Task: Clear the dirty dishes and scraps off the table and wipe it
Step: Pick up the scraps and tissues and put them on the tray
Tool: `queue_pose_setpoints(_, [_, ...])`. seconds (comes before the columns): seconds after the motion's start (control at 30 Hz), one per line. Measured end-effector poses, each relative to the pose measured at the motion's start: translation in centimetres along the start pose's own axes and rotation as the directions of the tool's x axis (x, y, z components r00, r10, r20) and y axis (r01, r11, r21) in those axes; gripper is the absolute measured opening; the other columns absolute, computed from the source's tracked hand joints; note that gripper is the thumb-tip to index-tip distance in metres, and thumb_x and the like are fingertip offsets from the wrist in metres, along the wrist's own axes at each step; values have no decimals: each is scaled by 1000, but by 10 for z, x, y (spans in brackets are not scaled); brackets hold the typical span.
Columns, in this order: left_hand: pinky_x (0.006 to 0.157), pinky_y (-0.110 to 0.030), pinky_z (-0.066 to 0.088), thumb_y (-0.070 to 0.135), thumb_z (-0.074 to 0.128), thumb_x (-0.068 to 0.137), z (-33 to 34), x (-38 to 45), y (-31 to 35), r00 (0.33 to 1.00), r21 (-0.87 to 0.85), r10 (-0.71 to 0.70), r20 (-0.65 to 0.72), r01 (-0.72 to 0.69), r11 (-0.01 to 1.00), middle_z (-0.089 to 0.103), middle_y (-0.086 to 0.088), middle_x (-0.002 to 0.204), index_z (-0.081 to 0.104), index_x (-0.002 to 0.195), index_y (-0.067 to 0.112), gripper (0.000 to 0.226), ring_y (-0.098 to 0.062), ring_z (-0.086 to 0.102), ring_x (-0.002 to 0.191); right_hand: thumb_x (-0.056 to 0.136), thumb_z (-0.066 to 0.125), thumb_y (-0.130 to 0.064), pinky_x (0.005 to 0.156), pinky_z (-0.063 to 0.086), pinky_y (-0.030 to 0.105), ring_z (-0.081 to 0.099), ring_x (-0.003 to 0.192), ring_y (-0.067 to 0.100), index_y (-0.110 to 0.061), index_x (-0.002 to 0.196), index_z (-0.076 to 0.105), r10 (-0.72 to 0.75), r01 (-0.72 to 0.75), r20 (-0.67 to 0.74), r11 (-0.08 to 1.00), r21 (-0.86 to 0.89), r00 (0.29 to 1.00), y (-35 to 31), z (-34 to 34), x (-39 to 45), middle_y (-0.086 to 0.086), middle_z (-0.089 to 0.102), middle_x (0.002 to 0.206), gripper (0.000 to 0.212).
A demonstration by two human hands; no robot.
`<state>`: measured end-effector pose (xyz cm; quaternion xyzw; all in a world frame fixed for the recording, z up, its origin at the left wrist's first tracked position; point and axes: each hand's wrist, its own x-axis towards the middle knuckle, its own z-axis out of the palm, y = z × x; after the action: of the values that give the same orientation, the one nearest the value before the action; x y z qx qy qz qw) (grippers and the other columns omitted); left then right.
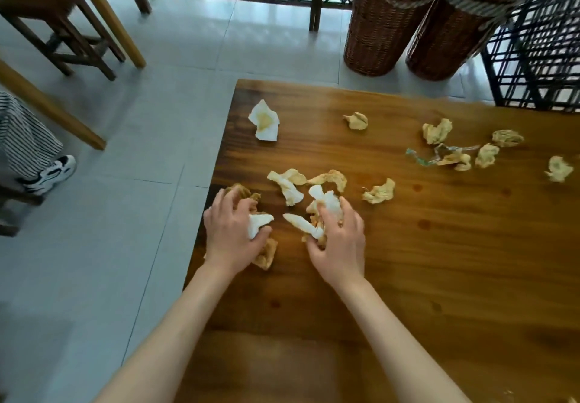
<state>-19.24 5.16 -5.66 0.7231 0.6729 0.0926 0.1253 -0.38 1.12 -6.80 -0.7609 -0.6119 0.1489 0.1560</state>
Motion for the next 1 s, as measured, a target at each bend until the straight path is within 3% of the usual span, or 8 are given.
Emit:
queue_pose_setpoints(0.1, [114,-49,6,72,54,72,9,0,-8,989,10,73,131,-75,997,17,-6,156,34,138,25,83,-28,4,145,74,71,-43,92,44,40,38,126,29,-27,133,47,-48,48,-14,998,-52,999,5,5,-4,5,40,143,65])
queue_pose_setpoints(0.23, [113,-44,-1,81,49,67,17,3,-15,963,51,128,237,-144,988,1,-4,159,12,147,29,103,-25,-6,145,72,77,-34,82,50,37,53,108,29,-17,125,57,-63,60,-45,995,-74,997,9,7,-3,9,57,125,59])
queue_pose_setpoints(0.4, [112,-42,18,69,57,74,20,4,-10,974,39,156,165,-165,986,26,-7,151,30,143,28,85,-29,21,140,60,86,-14,70,55,36,63,88,30,-8,109,65,-85,80,-99,995,-52,991,5,11,-7,12,65,104,54])
queue_pose_setpoints(0.6, [94,-39,45,38,82,64,21,1,-3,966,-8,244,90,-244,970,60,-8,121,64,118,20,60,-30,52,112,51,91,-11,65,56,31,67,79,26,-4,98,68,-81,76,-120,996,-46,990,-1,13,-6,12,69,92,53])
queue_pose_setpoints(0.8, [74,-36,54,20,90,54,23,-6,0,963,-22,266,42,-265,964,68,-7,99,73,96,15,45,-28,60,88,50,91,-10,64,56,31,67,79,27,-3,96,68,-53,52,-107,998,-20,993,-4,11,-6,12,69,90,51])
queue_pose_setpoints(1.0, [58,-30,54,16,93,47,21,-12,3,958,13,284,25,-284,959,69,-9,84,73,86,10,44,-25,63,68,60,86,-9,68,55,31,67,83,27,-3,103,66,-38,41,-75,999,33,996,-5,5,-6,13,68,94,48])
